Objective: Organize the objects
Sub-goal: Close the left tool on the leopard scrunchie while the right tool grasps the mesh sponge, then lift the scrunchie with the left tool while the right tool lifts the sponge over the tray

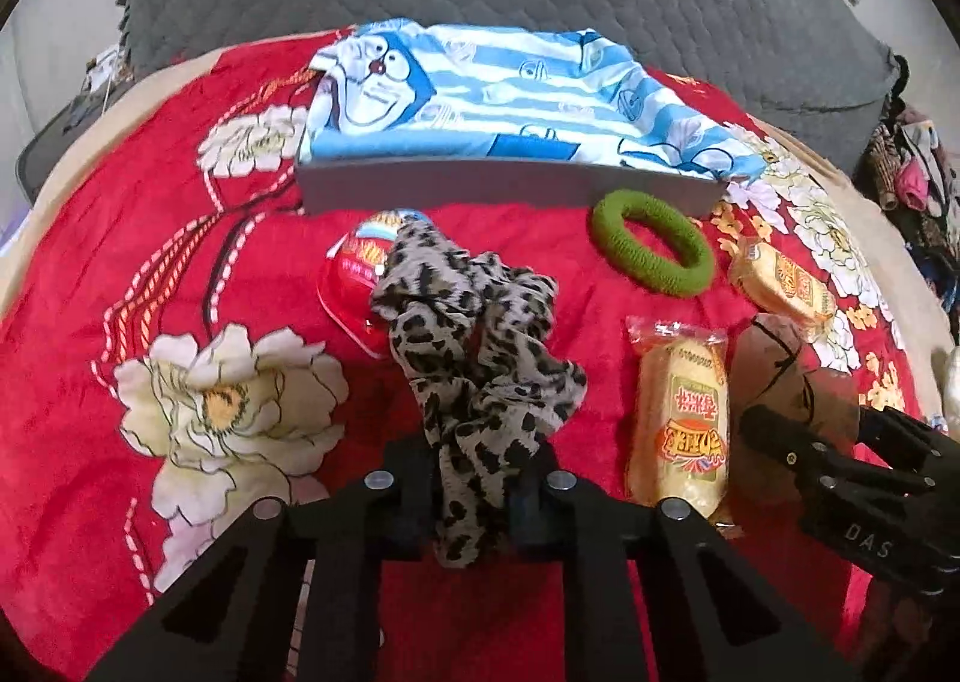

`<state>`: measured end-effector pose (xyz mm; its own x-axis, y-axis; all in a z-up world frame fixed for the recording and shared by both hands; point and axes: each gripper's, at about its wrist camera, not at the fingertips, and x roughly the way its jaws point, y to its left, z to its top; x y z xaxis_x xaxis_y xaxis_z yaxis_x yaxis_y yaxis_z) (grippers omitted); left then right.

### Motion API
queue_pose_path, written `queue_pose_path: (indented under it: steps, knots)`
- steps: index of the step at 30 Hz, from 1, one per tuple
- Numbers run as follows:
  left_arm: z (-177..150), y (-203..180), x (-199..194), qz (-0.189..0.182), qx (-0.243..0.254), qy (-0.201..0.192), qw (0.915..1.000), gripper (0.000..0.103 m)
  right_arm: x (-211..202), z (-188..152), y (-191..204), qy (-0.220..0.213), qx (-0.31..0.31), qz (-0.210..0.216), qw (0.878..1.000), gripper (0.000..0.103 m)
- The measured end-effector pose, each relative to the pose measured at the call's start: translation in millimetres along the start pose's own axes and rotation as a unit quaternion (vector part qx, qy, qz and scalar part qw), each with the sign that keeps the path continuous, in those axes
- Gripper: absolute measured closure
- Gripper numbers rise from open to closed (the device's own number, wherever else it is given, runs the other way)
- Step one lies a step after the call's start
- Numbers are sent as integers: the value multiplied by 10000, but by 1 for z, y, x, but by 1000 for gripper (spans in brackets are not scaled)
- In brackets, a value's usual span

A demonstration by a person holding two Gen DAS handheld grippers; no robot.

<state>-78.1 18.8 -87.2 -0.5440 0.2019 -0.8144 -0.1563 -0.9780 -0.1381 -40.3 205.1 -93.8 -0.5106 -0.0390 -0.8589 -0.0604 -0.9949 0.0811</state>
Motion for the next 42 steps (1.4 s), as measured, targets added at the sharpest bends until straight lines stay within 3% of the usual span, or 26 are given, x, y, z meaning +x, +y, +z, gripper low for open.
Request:
queue_pose_path:
  steps: [2, 6, 9, 11, 17, 42]
  knots:
    - [1, -2, -3, -194, 28, -62, 9998, 92, -1, 0, 0, -4, 9, 7, 10000, 44]
    - [1, -3, -3, -199, 0, -86, 9998, 95, -1, 0, 0, 1, 9, 14, 10000, 47]
    - [1, -2, -5, -166, -59, -142, 9997, 96, -1, 0, 0, 22, 22, 36, 10000, 55]
    - [1, -1, -7, -148, -61, -190, 9997, 96, 0, 0, -1, 48, 24, 74, 10000, 67]
    - [2, -5, -13, -177, -15, -288, 9994, 97, -4, 0, 0, 20, -16, 150, 9999, 79]
    - [17, -10, -48, -133, -150, -536, 9984, 97, -47, 18, 14, -502, -214, 475, 9974, 81]
